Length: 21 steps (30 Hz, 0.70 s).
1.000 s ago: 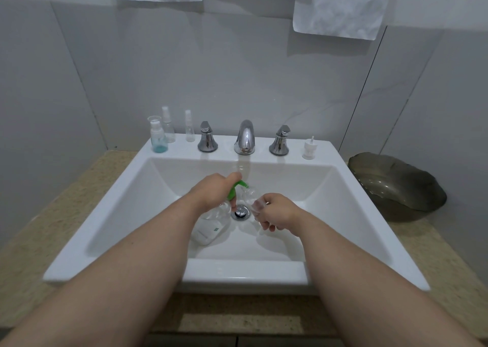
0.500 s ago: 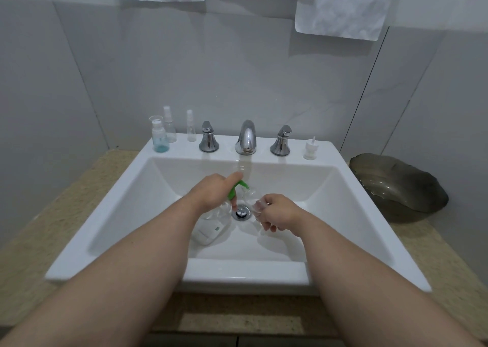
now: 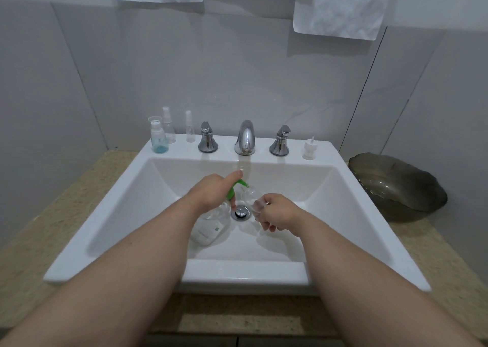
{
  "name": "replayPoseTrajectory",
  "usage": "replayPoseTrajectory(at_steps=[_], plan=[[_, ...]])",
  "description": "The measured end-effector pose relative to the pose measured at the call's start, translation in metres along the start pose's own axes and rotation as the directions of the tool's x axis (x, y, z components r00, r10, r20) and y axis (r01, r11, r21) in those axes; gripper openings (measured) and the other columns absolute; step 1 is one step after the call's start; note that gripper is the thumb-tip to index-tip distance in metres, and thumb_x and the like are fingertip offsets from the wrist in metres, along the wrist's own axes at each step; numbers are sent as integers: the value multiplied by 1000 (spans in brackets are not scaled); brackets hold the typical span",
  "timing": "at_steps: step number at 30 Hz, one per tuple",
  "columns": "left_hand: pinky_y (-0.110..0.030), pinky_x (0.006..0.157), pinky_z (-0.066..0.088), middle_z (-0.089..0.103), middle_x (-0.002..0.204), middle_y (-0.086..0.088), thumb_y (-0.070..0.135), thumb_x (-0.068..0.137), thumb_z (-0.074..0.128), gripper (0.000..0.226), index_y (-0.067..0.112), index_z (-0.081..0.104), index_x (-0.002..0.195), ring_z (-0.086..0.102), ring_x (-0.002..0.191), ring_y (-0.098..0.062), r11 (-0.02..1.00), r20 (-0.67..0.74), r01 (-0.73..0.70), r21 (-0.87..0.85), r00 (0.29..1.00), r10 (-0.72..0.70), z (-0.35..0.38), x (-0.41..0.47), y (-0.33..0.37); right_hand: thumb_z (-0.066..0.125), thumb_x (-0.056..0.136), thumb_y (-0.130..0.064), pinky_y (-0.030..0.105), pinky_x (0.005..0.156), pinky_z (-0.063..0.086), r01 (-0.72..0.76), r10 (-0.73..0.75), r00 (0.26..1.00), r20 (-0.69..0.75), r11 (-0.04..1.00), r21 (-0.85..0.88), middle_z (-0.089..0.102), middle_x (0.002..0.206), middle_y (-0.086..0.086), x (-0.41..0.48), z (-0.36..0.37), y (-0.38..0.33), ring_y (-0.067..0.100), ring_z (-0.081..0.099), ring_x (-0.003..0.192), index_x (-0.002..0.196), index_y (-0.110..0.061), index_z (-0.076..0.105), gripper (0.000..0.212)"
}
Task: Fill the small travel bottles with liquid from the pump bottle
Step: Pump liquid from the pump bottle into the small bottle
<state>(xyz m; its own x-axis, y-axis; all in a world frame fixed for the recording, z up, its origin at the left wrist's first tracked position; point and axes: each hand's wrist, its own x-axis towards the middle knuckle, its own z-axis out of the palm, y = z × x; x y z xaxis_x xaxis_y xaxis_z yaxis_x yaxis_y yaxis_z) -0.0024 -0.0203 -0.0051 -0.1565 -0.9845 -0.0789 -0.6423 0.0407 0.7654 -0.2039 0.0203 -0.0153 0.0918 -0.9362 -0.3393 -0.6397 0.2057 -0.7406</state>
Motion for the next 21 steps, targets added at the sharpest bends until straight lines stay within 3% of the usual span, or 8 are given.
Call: replayPoseTrajectory(at_steps=[5, 10, 13, 17, 21], plan=[[-44, 96, 52, 78, 77, -3, 74, 76, 34, 76, 13, 74, 55, 65, 91, -27, 1000, 22, -4, -29, 1000, 5, 1, 2, 2, 59, 85, -15, 27, 52, 34, 7, -7, 1000, 4, 1000, 2, 66, 64, 3, 1, 0, 0, 19, 54, 56, 93, -17, 58, 8], [-39, 81, 51, 78, 75, -6, 58, 81, 37, 66, 9, 75, 59, 54, 76, -25, 1000, 62, 7, -29, 998, -5, 1, 4, 1, 59, 81, -13, 26, 50, 32, 8, -7, 1000, 8, 1000, -13, 65, 63, 4, 2, 1, 1, 20, 53, 55, 93, -15, 58, 12], [-41, 81, 52, 78, 76, -7, 55, 80, 36, 65, 6, 75, 62, 53, 76, -25, 1000, 81, 11, -27, 997, -8, 1, 4, 1, 58, 82, -14, 26, 50, 32, 8, -8, 1000, 10, 1000, -17, 65, 62, 3, 1, 1, 0, 20, 53, 55, 88, -17, 55, 7], [-46, 93, 52, 77, 77, -4, 70, 82, 37, 72, 15, 76, 57, 61, 80, -25, 1000, 50, -10, 7, 999, 9, 1, 2, 0, 61, 81, -27, 27, 51, 32, 20, -20, 1000, 19, 1000, 3, 63, 59, 0, -5, 0, -3, 19, 51, 56, 88, -17, 55, 14], [-43, 97, 49, 74, 86, -3, 94, 81, 20, 99, 17, 78, 61, 65, 89, -24, 1000, 12, -6, 28, 1000, 5, -2, -2, 0, 58, 90, -22, 27, 52, 33, 11, -11, 1000, 5, 1000, -4, 65, 60, 0, -1, 1, -1, 18, 53, 55, 90, -17, 57, 6]])
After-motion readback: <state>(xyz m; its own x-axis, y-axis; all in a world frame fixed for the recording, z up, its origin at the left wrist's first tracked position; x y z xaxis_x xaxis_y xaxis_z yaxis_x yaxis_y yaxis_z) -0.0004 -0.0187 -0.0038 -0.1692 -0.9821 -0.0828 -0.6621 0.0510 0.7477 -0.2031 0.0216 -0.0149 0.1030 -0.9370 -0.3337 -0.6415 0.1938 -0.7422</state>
